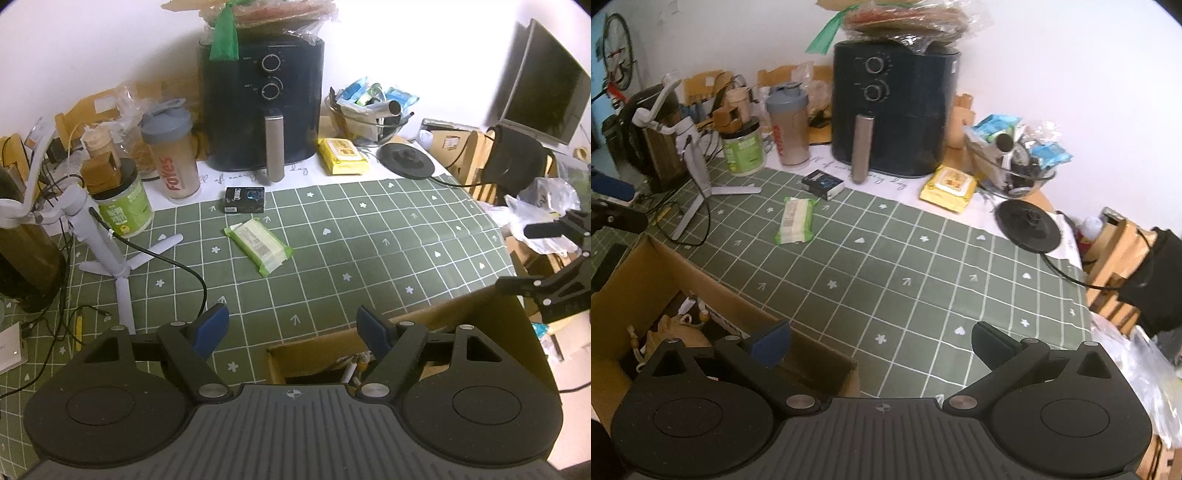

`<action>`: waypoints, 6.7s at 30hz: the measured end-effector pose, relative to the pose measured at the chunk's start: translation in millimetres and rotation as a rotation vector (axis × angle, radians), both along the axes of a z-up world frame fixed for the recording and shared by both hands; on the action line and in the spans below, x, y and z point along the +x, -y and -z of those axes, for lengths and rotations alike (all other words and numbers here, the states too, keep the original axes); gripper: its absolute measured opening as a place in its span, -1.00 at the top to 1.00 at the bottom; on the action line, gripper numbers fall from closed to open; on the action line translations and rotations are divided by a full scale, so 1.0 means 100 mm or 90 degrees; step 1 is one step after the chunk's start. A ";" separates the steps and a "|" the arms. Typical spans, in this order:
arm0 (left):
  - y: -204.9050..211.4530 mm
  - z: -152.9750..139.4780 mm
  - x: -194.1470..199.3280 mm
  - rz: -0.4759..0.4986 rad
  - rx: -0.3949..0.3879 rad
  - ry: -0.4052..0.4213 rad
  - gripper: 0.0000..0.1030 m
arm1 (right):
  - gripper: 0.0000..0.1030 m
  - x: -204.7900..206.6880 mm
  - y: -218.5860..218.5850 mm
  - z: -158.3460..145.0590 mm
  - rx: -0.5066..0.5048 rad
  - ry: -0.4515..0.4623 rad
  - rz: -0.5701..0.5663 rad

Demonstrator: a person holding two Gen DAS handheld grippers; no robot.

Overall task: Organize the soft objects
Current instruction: 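Withdraw both grippers up and away from the box, then move the right gripper down toward the green-wrapped wipes pack, then close the right gripper on the wipes pack and lift it, then move the left gripper toward the small black box while the right gripper holds the wipes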

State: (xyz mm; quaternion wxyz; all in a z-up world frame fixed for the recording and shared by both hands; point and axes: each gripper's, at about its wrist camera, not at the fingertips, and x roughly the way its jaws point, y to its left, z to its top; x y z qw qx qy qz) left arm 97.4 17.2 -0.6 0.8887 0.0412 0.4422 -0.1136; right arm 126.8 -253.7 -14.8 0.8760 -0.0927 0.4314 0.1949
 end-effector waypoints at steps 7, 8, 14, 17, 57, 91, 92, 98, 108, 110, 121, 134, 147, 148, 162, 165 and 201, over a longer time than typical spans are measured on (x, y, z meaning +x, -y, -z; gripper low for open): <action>-0.02 0.03 0.07 0.007 -0.001 -0.009 -0.47 | -1.00 0.20 0.01 0.01 0.014 -0.012 -0.022; -0.02 0.04 0.08 0.006 0.000 -0.011 -0.47 | -1.00 0.23 0.01 0.01 0.016 -0.016 -0.024; -0.05 0.05 0.18 -0.009 0.003 -0.024 -0.47 | -1.00 0.40 -0.02 0.03 0.019 -0.031 -0.026; -0.06 0.05 0.24 -0.013 0.007 -0.029 -0.47 | -1.00 0.50 -0.01 0.04 0.033 -0.041 -0.024; -0.46 0.13 0.23 -0.079 -0.040 -0.070 -0.47 | -1.00 1.38 -1.03 0.26 0.025 -0.071 -0.155; -0.90 0.30 -0.09 -0.192 -0.094 -0.103 -0.47 | -1.00 1.91 -1.90 1.06 -0.016 -0.141 -0.299; -0.92 0.31 -0.10 -0.197 -0.096 -0.104 -0.47 | -1.00 1.92 -1.92 1.11 -0.014 -0.143 -0.303; -1.03 0.33 -0.18 -0.225 -0.106 -0.110 -0.47 | -1.00 2.02 -2.05 1.39 -0.005 -0.160 -0.312; -1.18 0.40 -0.30 -0.269 -0.119 -0.123 -0.47 | -0.98 2.16 -2.20 1.67 -0.023 -0.132 -0.264; -1.18 0.41 -0.32 -0.271 -0.119 -0.125 -0.47 | -0.76 2.20 -2.21 1.70 -0.018 -0.130 -0.245; -1.18 0.42 -0.30 -0.269 -0.123 -0.127 -0.47 | -0.08 2.25 -2.30 1.70 -0.012 -0.132 -0.231; -1.17 0.33 -0.17 -0.240 -0.107 -0.101 -0.47 | -0.02 2.15 -2.12 1.39 -0.012 -0.140 -0.270; -1.05 0.21 0.14 -0.164 -0.104 -0.063 -0.47 | -0.01 2.07 -1.47 0.82 0.060 -0.115 -0.188; -1.04 0.20 0.16 -0.157 -0.104 -0.060 -0.47 | -0.01 2.05 -1.40 0.78 0.069 -0.113 -0.178; -0.76 0.08 0.73 -0.069 -0.110 -0.019 -0.47 | -0.01 1.70 -0.64 0.36 0.128 -0.055 -0.047; -0.69 0.11 0.89 -0.066 -0.099 -0.013 -0.47 | -0.01 1.63 -0.52 0.29 0.134 -0.046 -0.021; -0.18 1.24 2.39 -0.033 0.000 0.015 -0.65 | -0.01 0.75 0.24 -0.04 0.187 -0.006 0.151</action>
